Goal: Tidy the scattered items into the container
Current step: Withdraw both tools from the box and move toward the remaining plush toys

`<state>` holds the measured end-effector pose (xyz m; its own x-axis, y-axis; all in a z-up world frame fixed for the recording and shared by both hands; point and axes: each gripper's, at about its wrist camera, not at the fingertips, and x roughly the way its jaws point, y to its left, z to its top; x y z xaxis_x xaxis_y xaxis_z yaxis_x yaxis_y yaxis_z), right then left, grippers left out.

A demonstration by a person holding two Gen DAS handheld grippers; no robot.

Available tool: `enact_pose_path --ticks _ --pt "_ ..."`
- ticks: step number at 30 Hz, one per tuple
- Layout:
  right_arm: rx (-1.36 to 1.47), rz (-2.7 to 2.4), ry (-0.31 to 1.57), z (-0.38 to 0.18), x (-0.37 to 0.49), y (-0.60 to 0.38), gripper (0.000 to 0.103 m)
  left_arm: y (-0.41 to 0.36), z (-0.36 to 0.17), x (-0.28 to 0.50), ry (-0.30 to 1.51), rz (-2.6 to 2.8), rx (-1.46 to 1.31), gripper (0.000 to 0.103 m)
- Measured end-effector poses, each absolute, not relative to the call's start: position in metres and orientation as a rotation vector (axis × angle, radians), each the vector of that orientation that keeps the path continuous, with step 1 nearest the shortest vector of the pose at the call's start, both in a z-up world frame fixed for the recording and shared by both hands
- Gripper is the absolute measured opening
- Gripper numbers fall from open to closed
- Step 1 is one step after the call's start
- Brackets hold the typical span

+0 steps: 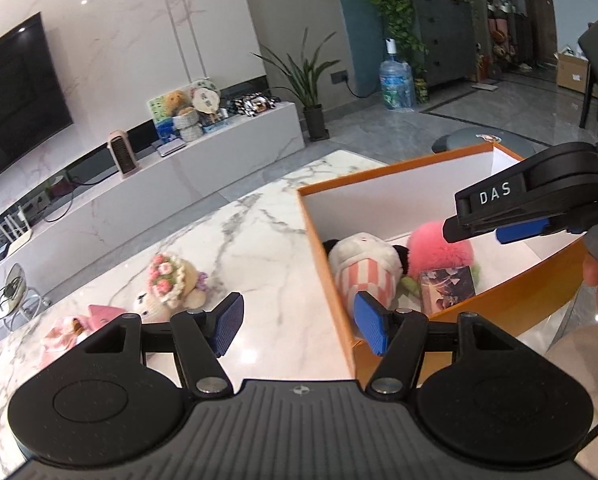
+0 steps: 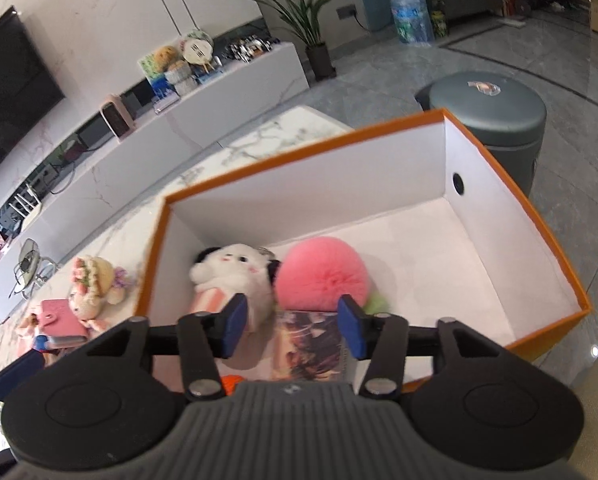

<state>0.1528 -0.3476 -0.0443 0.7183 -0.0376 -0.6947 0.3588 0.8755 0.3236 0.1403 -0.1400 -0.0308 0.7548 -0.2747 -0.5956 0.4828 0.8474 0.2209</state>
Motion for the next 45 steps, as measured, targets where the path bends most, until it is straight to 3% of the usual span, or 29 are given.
enact_pose_path --ticks 6,19,45 --pt "0.406 -0.209 0.706 -0.025 0.137 -0.32 0.069 -0.117 -0.02 0.128 0.556 -0.385 0.331 0.072" --pt "0.242 -0.121 0.706 -0.011 0.119 -0.246 0.081 -0.052 -0.008 0.114 0.52 -0.276 0.175 0.075" --pt "0.028 0.006 0.88 -0.064 0.179 -0.115 0.084 0.079 -0.062 0.159 0.697 -0.023 -0.007 0.076"
